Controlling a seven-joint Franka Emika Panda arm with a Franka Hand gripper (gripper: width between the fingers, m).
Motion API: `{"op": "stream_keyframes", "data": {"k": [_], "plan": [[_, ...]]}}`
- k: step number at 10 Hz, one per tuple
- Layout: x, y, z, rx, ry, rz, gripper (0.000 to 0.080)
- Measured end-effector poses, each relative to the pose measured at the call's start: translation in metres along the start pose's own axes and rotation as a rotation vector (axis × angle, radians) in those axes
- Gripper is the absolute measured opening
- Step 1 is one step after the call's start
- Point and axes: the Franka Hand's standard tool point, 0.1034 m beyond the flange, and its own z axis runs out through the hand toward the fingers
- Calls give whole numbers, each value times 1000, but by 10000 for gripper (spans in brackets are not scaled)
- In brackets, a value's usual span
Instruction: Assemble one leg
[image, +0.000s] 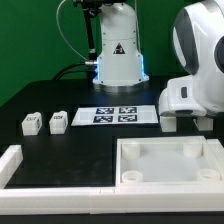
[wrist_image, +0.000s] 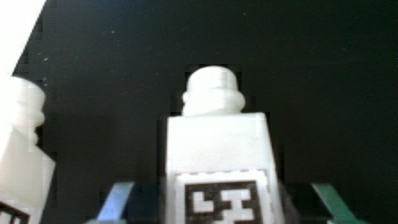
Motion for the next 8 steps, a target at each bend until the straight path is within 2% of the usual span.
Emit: {"op": "stream_keyframes", "data": {"k": [1, 2, 3, 4, 5, 6, 7, 8], "plan": [[-10, 6, -22, 0, -25, -28, 287], [-16, 13, -49, 4, 9, -69, 287], [-24, 19, -69, 9, 50, -103, 287], [-30, 21, -78, 11, 55, -107, 288], [-23, 18, -75, 14, 80, -110, 288], [-12, 15, -80, 29, 205, -109, 288], [-15, 16, -81, 30, 289, -106, 288], [-14, 22, -91, 28, 393, -147, 288]]}}
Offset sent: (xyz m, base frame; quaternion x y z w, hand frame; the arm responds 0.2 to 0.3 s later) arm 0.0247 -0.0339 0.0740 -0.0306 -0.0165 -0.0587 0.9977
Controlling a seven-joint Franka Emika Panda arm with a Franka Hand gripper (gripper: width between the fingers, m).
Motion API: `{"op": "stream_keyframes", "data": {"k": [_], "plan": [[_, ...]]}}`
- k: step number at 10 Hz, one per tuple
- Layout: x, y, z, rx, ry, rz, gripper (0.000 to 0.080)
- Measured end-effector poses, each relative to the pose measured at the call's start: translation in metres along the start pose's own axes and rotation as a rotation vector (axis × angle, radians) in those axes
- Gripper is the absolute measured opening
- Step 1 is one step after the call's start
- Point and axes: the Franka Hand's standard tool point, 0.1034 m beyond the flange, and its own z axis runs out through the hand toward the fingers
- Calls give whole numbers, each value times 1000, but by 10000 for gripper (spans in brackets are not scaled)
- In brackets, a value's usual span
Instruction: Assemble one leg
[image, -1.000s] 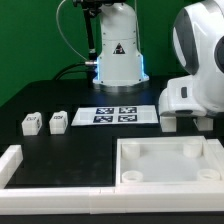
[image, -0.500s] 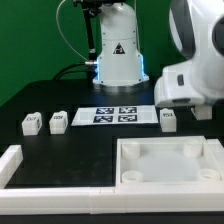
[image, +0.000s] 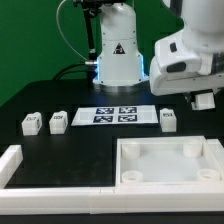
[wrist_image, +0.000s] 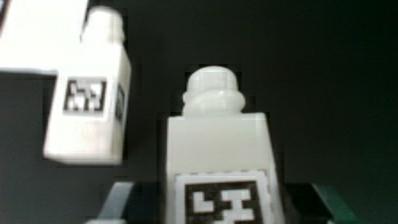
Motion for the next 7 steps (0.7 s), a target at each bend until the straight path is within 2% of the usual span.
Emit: {"op": "stream_keyframes", "data": {"k": [1, 2, 3, 4, 5, 6, 7], "plan": [[14, 22, -37, 5, 78, -70, 288], [27, 33, -68, 10, 134, -66, 288], [42, 33, -100, 10, 238, -63, 288], [53, 28, -132, -4, 372, -74, 288], [57, 30, -130, -9, 512, -71, 288], [52, 35, -120, -19, 581, -67, 288], [55, 35, -124, -22, 658, -68, 288]]}}
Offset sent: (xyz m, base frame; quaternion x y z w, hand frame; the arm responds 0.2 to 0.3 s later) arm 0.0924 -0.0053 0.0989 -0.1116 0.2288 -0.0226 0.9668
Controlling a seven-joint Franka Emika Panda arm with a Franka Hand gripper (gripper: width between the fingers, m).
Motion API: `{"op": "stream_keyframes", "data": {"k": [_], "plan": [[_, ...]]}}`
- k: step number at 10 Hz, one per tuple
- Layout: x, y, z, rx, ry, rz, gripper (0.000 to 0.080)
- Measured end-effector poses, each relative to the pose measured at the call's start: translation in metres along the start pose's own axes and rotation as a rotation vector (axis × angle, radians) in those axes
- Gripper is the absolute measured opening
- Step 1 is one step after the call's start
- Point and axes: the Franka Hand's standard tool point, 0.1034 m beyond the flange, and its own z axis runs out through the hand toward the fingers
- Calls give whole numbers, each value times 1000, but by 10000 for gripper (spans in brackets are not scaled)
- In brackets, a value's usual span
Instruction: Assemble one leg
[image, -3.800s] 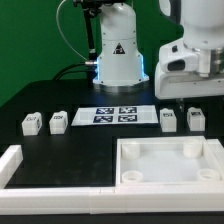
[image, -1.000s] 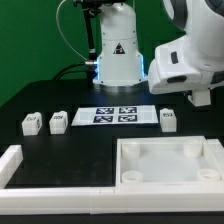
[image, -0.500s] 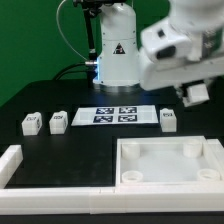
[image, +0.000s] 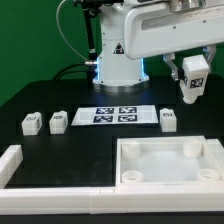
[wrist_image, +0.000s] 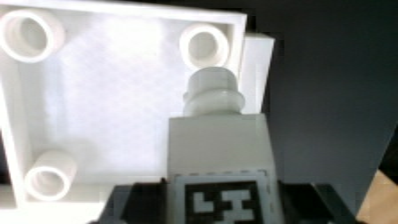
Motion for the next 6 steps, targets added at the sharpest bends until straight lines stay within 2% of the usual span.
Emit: {"op": "stream_keyframes", "data": {"k": [1, 2, 3, 4, 5, 6], "plan": [[10, 1, -2, -6, 124, 1, 288], [9, 5, -1, -16, 243, -1, 288], [15, 7, 4, -27, 301, -22, 288], [38, 14, 0, -34, 291, -38, 288], [68, 9, -6, -25, 322, -33, 288], [84, -5, 2, -13, 352, -48, 288]]}}
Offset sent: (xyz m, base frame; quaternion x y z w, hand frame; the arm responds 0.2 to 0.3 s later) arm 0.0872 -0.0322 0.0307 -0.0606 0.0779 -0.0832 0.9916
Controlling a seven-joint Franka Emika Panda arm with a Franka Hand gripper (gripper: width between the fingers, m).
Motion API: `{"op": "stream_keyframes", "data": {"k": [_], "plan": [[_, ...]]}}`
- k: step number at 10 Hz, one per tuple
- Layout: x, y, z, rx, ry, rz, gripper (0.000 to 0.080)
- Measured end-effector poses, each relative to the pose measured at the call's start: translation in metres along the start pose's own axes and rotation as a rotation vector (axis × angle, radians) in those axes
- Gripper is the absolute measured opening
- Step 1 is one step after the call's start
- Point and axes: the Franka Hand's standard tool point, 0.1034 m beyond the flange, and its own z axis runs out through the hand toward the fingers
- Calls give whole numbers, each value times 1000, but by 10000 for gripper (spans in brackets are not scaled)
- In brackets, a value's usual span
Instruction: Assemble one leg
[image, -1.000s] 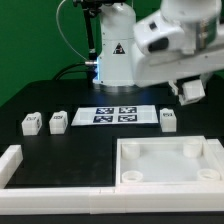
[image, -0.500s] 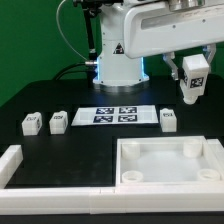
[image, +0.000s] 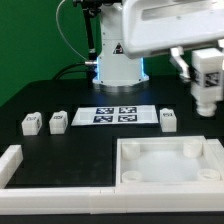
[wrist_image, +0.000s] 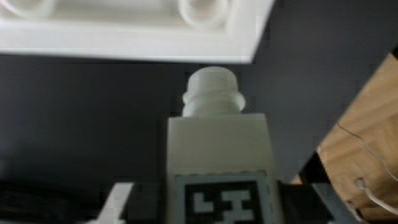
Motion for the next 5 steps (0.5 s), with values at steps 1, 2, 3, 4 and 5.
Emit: {"op": "stream_keyframes", "data": {"k": [1, 2, 3, 4, 5], "plan": [[-1, -12, 8, 10, 15, -17, 288], [-2, -10, 8, 8, 13, -18, 288], [-1, -8, 7, 6, 14, -16, 288], [-2, -9, 8, 7, 12, -17, 288], [-3, -9, 10, 6, 20, -17, 288]]}}
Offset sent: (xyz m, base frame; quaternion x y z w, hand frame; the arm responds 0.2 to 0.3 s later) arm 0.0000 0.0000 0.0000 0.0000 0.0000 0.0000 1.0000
